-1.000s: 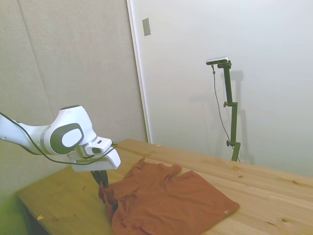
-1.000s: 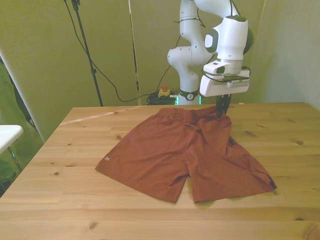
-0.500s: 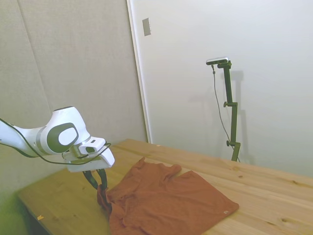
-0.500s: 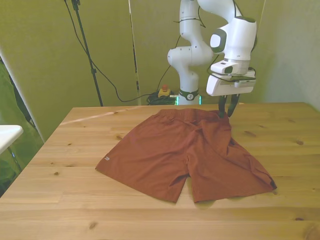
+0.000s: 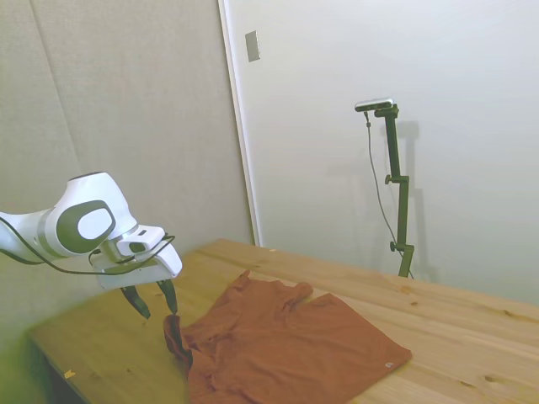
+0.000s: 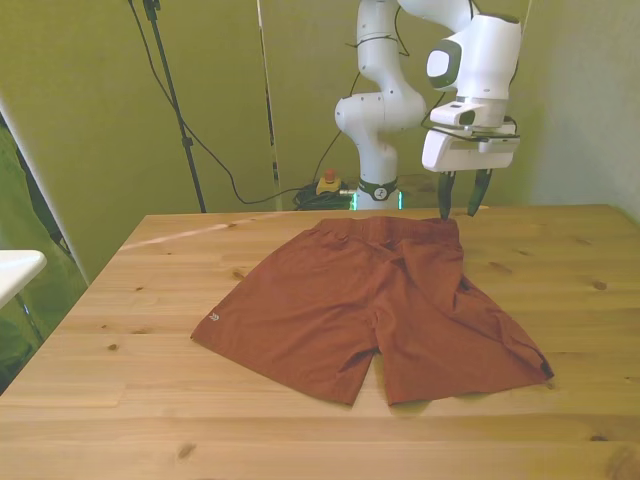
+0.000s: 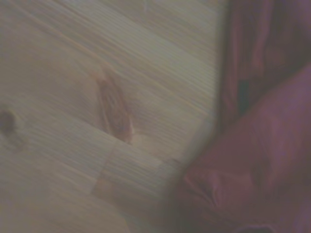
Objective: Unfold the shorts
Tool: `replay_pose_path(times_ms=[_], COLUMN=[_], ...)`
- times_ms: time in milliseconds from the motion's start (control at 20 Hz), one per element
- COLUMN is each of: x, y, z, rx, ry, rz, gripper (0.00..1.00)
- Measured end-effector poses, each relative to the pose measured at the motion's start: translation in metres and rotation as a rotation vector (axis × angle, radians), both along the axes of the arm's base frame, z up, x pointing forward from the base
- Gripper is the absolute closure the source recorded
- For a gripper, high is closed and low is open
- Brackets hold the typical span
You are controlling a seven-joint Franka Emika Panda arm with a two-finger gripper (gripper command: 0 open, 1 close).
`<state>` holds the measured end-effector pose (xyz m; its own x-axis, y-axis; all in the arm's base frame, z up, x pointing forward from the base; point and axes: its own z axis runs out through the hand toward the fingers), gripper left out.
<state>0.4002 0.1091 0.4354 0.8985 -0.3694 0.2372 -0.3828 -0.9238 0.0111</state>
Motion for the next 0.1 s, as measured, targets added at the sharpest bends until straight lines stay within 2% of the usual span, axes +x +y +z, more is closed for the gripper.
replay_pose_path(times_ms=[100], x=[-0.0049], y=[-0.0044], z=[0.0121], rx=[0.026], ry=[-0.007], rz=[-0.028], gripper=[0.0])
